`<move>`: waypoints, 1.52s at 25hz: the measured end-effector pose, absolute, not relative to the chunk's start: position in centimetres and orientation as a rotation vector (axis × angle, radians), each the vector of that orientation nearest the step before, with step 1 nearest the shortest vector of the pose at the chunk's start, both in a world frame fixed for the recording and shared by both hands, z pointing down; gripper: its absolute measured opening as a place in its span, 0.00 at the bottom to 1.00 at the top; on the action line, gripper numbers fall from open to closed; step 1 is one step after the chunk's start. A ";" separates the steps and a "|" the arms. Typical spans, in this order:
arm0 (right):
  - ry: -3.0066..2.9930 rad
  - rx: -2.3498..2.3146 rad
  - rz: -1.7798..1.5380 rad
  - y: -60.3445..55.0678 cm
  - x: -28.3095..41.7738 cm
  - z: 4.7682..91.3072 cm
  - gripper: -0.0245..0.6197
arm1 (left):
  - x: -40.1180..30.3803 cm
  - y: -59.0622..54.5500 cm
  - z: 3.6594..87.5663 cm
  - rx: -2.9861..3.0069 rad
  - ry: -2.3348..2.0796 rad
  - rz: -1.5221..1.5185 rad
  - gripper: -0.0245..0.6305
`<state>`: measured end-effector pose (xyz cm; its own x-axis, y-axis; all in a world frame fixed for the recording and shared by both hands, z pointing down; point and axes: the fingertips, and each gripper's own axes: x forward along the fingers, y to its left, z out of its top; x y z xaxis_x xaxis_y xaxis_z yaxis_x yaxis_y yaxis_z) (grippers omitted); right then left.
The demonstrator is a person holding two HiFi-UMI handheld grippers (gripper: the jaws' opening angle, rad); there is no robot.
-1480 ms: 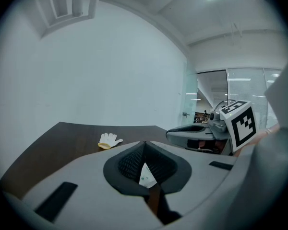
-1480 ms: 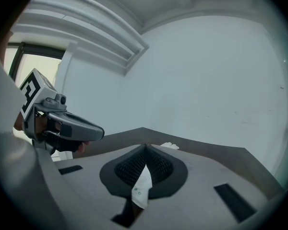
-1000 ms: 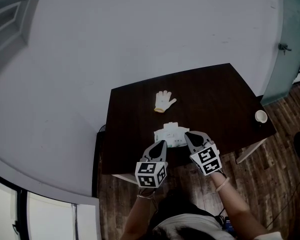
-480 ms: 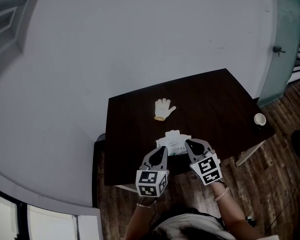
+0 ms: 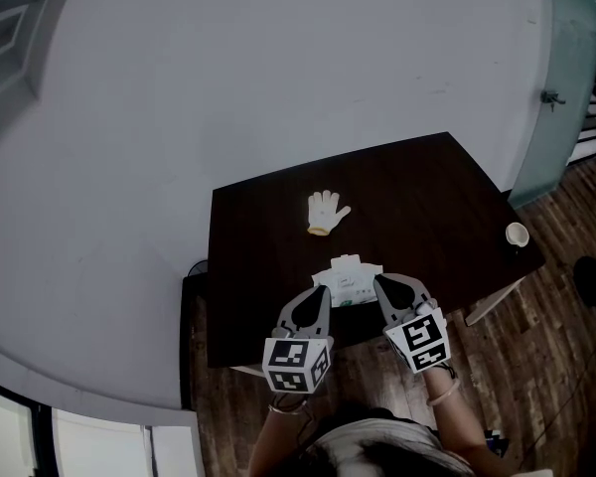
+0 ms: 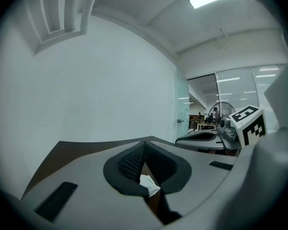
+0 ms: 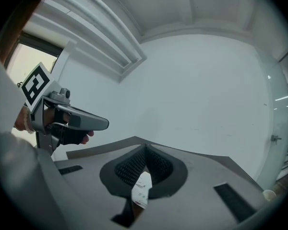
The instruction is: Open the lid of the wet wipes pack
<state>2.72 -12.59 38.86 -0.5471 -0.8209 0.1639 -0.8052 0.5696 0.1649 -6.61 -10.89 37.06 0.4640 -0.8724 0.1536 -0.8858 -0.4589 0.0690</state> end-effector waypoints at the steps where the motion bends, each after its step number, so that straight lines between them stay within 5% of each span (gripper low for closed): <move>1: -2.582 1.354 -0.104 -12.5 2.6 38.8 0.05 | -6.7 -10.8 36.9 2.567 -1.550 0.141 0.07; 38: -2.597 1.402 -0.062 -11.5 4.2 36.5 0.05 | -6.0 -10.1 35.5 2.549 -1.504 0.084 0.07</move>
<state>4.20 -11.48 36.54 -0.5350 -0.8321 0.1462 -0.8242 0.5521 0.1260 -5.96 -10.07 35.47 0.4865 -0.8624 0.1399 -0.8727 -0.4718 0.1258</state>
